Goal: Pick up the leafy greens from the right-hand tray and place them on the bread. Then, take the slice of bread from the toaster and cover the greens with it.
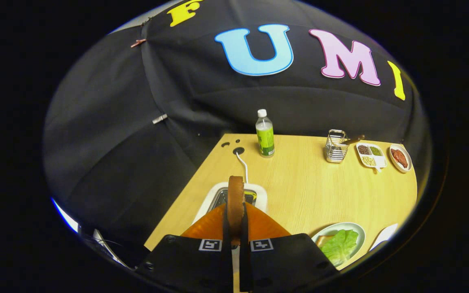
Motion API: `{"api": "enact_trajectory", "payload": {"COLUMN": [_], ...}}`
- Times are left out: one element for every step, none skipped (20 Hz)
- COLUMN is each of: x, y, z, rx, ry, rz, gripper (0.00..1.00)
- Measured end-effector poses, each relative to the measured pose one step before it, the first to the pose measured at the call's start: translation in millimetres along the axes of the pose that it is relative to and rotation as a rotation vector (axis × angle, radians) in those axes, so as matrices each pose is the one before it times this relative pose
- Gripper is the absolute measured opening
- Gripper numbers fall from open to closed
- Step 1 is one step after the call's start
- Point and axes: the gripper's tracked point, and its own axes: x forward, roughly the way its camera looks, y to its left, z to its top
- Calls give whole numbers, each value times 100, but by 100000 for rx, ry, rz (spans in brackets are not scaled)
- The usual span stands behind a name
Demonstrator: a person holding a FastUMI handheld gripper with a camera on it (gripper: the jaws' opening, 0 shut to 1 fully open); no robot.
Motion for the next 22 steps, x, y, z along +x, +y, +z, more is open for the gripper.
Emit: {"api": "enact_trajectory", "payload": {"x": [-1025, -1087, -1031, -1119, -1262, -1268, -1147, -1152, -1071, -969, -799, -637, -496, -385, -76, -70, -5, 160, 379, 634, 796, 905], "y": [-230, -414, -668, -753, -961, -1170, -1026, -1197, -1375, -1773, -1745, -1541, -1062, -1067, -1072, -1126, -1021, -641, -547, -471, -563, -277], "z": [827, 952, 908, 1001, 743, 715, 493, 133, -53, -78, -305, -485, -536, -706, -1014, -1159, -1180, -1586, -1524, -1546, -1488, -1249], "rx": [1620, 605, -513, -842, -1246, -1307, -1153, -952, -868, -1169, -493, 342, 947, 465, 533, 1291, 1731, 2715, 2301, 1174, 275, -345], "ry": [-2036, -2271, -2401, -2447, -2174, -2040, -1697, -389, -751, -310, 118, 564, 574, 497, 1177, 1789, 1944, 2610, 2617, 2572, 2311, 1930], "rz": [1227, 704, 471, 14, -444, -624, -35, -83, -1058, -2434, -2858, -2345, -1509, -527, -1281, -1851, -1903, -1079, -653, -258, -976, -408], "gripper": [11, 11, 10, 11, 11, 10, 10, 10, 11, 10, 11, 10, 11, 10, 11, 10, 10, 11, 10, 10, 10, 11]}}
